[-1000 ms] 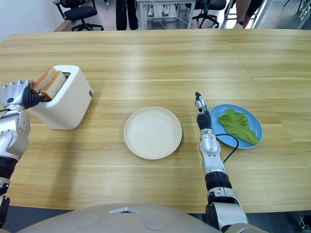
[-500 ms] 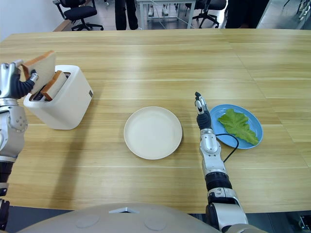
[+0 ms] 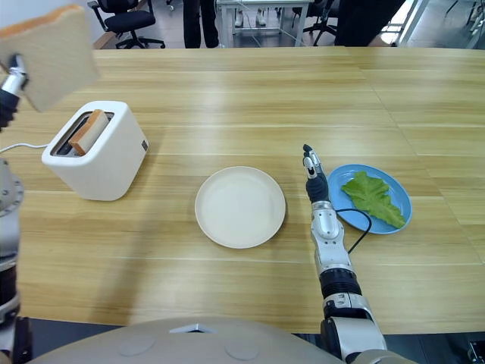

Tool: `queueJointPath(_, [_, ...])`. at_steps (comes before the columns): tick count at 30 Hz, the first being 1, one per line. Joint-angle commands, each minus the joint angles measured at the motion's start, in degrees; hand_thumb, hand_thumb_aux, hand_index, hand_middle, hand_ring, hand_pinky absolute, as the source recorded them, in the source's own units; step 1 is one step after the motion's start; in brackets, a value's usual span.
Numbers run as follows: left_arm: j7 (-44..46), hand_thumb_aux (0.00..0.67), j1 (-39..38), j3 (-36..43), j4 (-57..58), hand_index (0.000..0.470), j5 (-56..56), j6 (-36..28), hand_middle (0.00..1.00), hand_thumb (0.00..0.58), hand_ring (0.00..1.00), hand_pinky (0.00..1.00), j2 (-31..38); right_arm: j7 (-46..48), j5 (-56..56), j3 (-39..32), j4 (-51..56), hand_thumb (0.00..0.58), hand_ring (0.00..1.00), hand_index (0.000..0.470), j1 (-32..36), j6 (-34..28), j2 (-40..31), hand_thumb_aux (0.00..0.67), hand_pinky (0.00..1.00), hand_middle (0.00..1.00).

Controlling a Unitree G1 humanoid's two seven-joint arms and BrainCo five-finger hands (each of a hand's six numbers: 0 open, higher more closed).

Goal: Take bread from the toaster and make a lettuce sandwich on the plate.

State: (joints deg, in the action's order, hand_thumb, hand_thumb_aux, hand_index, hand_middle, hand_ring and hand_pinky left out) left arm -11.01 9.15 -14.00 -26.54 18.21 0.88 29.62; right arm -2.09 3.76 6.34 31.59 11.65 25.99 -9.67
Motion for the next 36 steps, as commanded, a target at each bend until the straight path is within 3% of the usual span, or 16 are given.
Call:
queueJointPath(1, [6.75,0.67,-0.56,8.92,6.73,0.46,-8.11,0.63,1.0,0.58,1.0,1.0,-7.77,0.32,-0.06,-0.16,0.89,0.0,0.0,0.0,0.42,-0.96,-0.47,0.0,0.0,0.0])
queueJointPath(5, [13.03,0.67,-2.48,15.77,20.76,0.46,-14.51,1.27,1.0,0.58,1.0,1.0,-17.64,0.45,-0.33,0.13,0.8,0.0,0.0,0.0,0.51,-1.15,-0.79,0.0,0.0,0.0])
queueJointPath(11, [17.58,0.67,-2.54,20.55,38.08,0.46,-15.28,-0.1,1.0,0.58,1.0,1.0,-23.8,0.65,-0.57,0.43,0.01,0.0,0.0,0.0,-0.41,-1.33,-1.13,0.0,0.0,0.0])
queueJointPath(18, [20.13,0.67,-1.53,27.76,47.82,0.46,-9.83,-1.42,1.0,0.58,1.0,1.0,-25.52,0.61,-0.6,0.3,-0.2,0.0,0.0,0.0,-0.22,-1.8,-0.8,0.0,0.0,0.0])
queueJointPath(24, [22.78,0.67,-2.97,34.7,44.5,0.46,-2.6,-2.63,1.0,0.58,1.0,1.0,-21.76,0.74,-0.58,0.23,-0.64,0.0,0.0,0.0,-0.45,-2.14,-0.74,0.0,0.0,0.0])
queueJointPath(25, [23.2,0.428,-3.17,35.38,43.71,0.294,-1.99,-2.73,0.86,0.505,0.86,0.86,-21.21,0.72,-0.58,0.26,-0.69,0.0,0.0,0.0,-0.5,-2.17,-0.75,0.0,0.0,0.0])
queueJointPath(26, [22.66,0.36,-3.39,36.27,42.29,0.247,-0.01,-2.74,0.53,0.456,0.53,0.53,-20.26,0.69,-0.56,0.26,-0.75,0.0,0.0,0.0,-0.54,-2.22,-0.73,0.0,0.0,0.0])
queueJointPath(27, [22.42,0.323,-3.59,37.17,40.73,0.222,1.85,-2.81,0.4,0.425,0.4,0.4,-19.26,0.67,-0.55,0.25,-0.8,0.0,0.0,0.0,-0.55,-2.27,-0.7,0.0,0.0,0.0])
queueJointPath(28, [22.21,0.323,-3.7,37.7,39.66,0.222,3.09,-2.93,0.4,0.425,0.4,0.4,-18.61,0.64,-0.54,0.24,-0.83,0.0,0.0,0.0,-0.54,-2.32,-0.67,0.0,0.0,0.0])
queueJointPath(29, [21.87,0.0,-3.83,38.1,38.59,0.0,4.33,-3.3,0.0,0.0,0.0,0.0,-18.06,0.64,-0.54,0.24,-0.82,0.0,0.0,0.0,-0.52,-2.35,-0.65,0.0,0.0,0.0])
queueJointPath(36, [18.95,0.0,-3.26,38.01,30.99,0.0,12.59,-6.47,0.0,0.0,0.0,0.0,-14.5,0.56,-0.46,0.12,-0.19,0.0,0.0,0.0,-0.14,-2.27,-0.35,0.0,0.0,0.0])
